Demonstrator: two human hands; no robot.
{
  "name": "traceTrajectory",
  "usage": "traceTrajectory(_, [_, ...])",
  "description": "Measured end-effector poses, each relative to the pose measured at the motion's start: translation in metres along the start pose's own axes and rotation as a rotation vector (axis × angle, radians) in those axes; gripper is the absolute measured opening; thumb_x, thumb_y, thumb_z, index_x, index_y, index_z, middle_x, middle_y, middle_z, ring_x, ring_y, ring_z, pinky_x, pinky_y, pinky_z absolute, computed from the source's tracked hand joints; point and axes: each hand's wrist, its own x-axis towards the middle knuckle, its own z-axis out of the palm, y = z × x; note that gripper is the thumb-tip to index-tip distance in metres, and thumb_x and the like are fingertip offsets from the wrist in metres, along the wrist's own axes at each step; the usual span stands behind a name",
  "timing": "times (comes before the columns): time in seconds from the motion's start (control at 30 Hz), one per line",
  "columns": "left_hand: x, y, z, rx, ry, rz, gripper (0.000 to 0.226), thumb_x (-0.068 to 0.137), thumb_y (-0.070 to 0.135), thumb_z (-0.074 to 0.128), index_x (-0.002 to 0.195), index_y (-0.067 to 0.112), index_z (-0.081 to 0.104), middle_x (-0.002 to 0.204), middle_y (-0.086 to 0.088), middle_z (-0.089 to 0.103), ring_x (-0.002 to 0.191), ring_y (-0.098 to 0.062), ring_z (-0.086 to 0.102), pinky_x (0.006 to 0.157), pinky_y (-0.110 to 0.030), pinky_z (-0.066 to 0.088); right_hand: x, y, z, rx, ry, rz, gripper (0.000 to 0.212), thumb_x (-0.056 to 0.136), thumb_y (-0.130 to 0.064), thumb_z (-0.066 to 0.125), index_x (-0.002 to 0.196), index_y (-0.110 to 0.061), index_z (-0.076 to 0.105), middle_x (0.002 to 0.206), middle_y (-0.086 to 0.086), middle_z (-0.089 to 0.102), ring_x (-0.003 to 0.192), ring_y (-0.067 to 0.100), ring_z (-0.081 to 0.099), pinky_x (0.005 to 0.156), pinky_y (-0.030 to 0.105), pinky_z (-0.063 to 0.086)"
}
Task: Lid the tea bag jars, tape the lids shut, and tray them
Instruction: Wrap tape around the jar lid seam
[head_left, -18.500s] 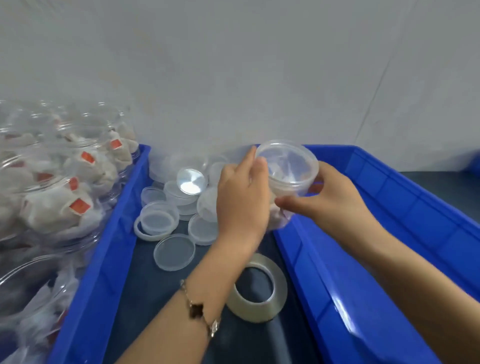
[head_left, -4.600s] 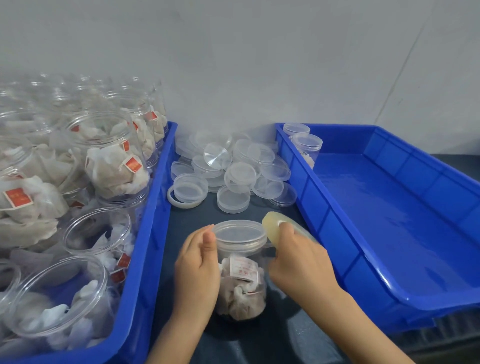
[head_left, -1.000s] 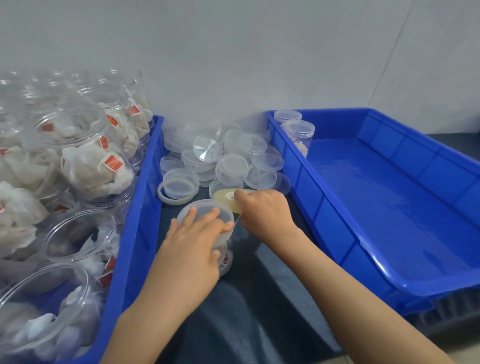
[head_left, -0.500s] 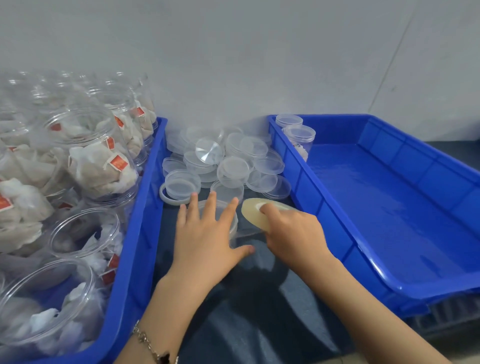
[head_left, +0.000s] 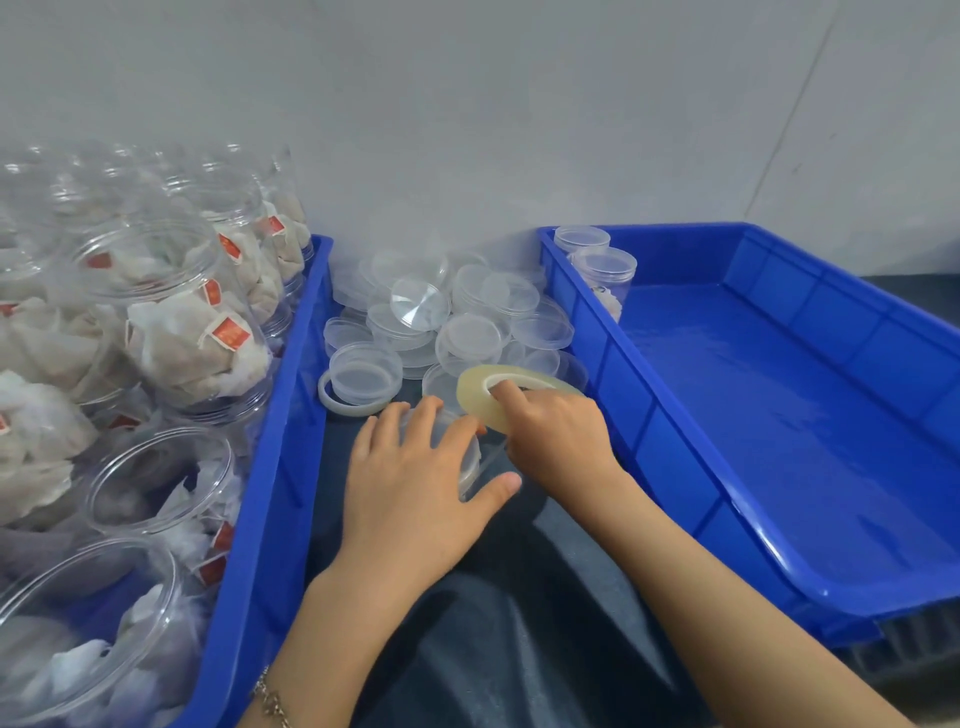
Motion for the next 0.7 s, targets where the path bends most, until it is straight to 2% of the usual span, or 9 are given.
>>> traceTrajectory(0.07, [-0.001, 0.003, -0.001, -0.028, 0.026, -0.009, 0.064, 0.076, 0.073, 0.022, 0.123, 0.04, 0.05, 0.142, 0.005, 0.039, 0.133, -0.026, 0.029, 0.108, -0.039, 0.019, 0.001, -0.002, 0.004, 0.031, 0.006, -0.016, 0.031, 0.043, 0.0, 0.077, 0.07, -0.009, 0.064, 0.041, -0.002, 0.049, 0.031, 0.017, 0.043, 0.029, 0.019, 0.03])
traceTrajectory(0.2, [-0.001, 0.007, 0.0, -0.082, 0.143, 0.008, 0.028, 0.082, 0.047, 0.056, 0.102, 0.029, 0.065, 0.121, 0.001, 0.058, 0.116, -0.028, 0.049, 0.101, -0.042, 0.032, 0.005, -0.01, 0.007, 0.121, -0.05, -0.012, 0.029, 0.047, -0.003, 0.08, 0.071, -0.007, 0.064, 0.042, 0.0, 0.052, 0.032, 0.021, 0.048, 0.028, 0.023, 0.036])
traceTrajectory(0.23, [-0.001, 0.006, 0.001, -0.096, 0.147, 0.008, 0.024, 0.082, 0.042, 0.06, 0.101, 0.029, 0.065, 0.12, 0.002, 0.058, 0.116, -0.027, 0.049, 0.101, -0.041, 0.031, 0.007, -0.012, 0.007, 0.131, -0.061, -0.022, 0.029, 0.051, -0.004, 0.078, 0.075, -0.007, 0.064, 0.044, 0.002, 0.054, 0.034, 0.023, 0.051, 0.031, 0.025, 0.037])
traceTrajectory(0.3, [-0.001, 0.001, 0.0, -0.122, 0.129, 0.023, 0.021, 0.082, 0.039, 0.06, 0.101, 0.031, 0.064, 0.123, 0.006, 0.055, 0.118, -0.022, 0.046, 0.103, -0.036, 0.026, 0.006, -0.016, 0.005, 0.143, -0.102, -0.023, 0.039, 0.065, -0.009, 0.071, 0.103, -0.01, 0.062, 0.057, 0.002, 0.061, 0.047, 0.026, 0.059, 0.039, 0.028, 0.036])
traceTrajectory(0.37, [-0.001, -0.006, -0.002, -0.123, 0.105, 0.05, 0.02, 0.082, 0.039, 0.056, 0.1, 0.034, 0.061, 0.123, 0.011, 0.052, 0.118, -0.016, 0.043, 0.101, -0.031, 0.021, -0.006, -0.016, 0.0, 0.315, -0.107, 0.005, 0.064, 0.068, -0.011, 0.067, 0.13, -0.012, 0.048, 0.066, 0.001, 0.064, 0.053, 0.024, 0.058, 0.045, 0.026, 0.031])
traceTrajectory(0.47, [0.001, -0.007, -0.006, -0.154, 0.082, 0.024, 0.024, 0.073, 0.046, 0.046, 0.092, 0.037, 0.058, 0.114, 0.017, 0.05, 0.112, -0.011, 0.043, 0.095, -0.029, 0.021, -0.028, -0.004, -0.01, 0.612, -0.247, 0.042, 0.081, 0.071, -0.013, 0.056, 0.143, -0.023, 0.021, 0.071, -0.007, 0.053, 0.06, 0.012, 0.049, 0.05, 0.02, 0.029])
traceTrajectory(0.53, [0.002, -0.004, -0.006, -0.153, 0.099, 0.005, 0.028, 0.07, 0.055, 0.046, 0.089, 0.037, 0.057, 0.107, 0.019, 0.051, 0.109, -0.011, 0.045, 0.092, -0.029, 0.024, -0.035, 0.008, -0.015, 0.646, -0.283, 0.04, 0.079, 0.076, -0.015, 0.056, 0.143, -0.028, 0.016, 0.07, -0.012, 0.047, 0.062, 0.011, 0.046, 0.051, 0.019, 0.029])
traceTrajectory(0.6, [0.002, -0.004, -0.005, -0.151, 0.107, -0.007, 0.036, 0.069, 0.068, 0.048, 0.087, 0.038, 0.057, 0.105, 0.019, 0.05, 0.109, -0.009, 0.045, 0.092, -0.03, 0.025, -0.035, 0.02, -0.02, 0.56, -0.254, 0.019, 0.07, 0.084, -0.028, 0.058, 0.141, -0.032, 0.019, 0.068, -0.017, 0.045, 0.064, 0.01, 0.047, 0.057, 0.026, 0.037])
traceTrajectory(0.7, [0.003, -0.006, -0.005, -0.165, 0.103, 0.0, 0.034, 0.07, 0.068, 0.05, 0.085, 0.039, 0.058, 0.105, 0.019, 0.051, 0.109, -0.009, 0.045, 0.092, -0.032, 0.026, -0.031, 0.023, -0.023, 0.405, -0.262, -0.013, 0.058, 0.089, -0.049, 0.051, 0.138, -0.034, 0.023, 0.075, -0.012, 0.055, 0.073, 0.018, 0.057, 0.063, 0.036, 0.046])
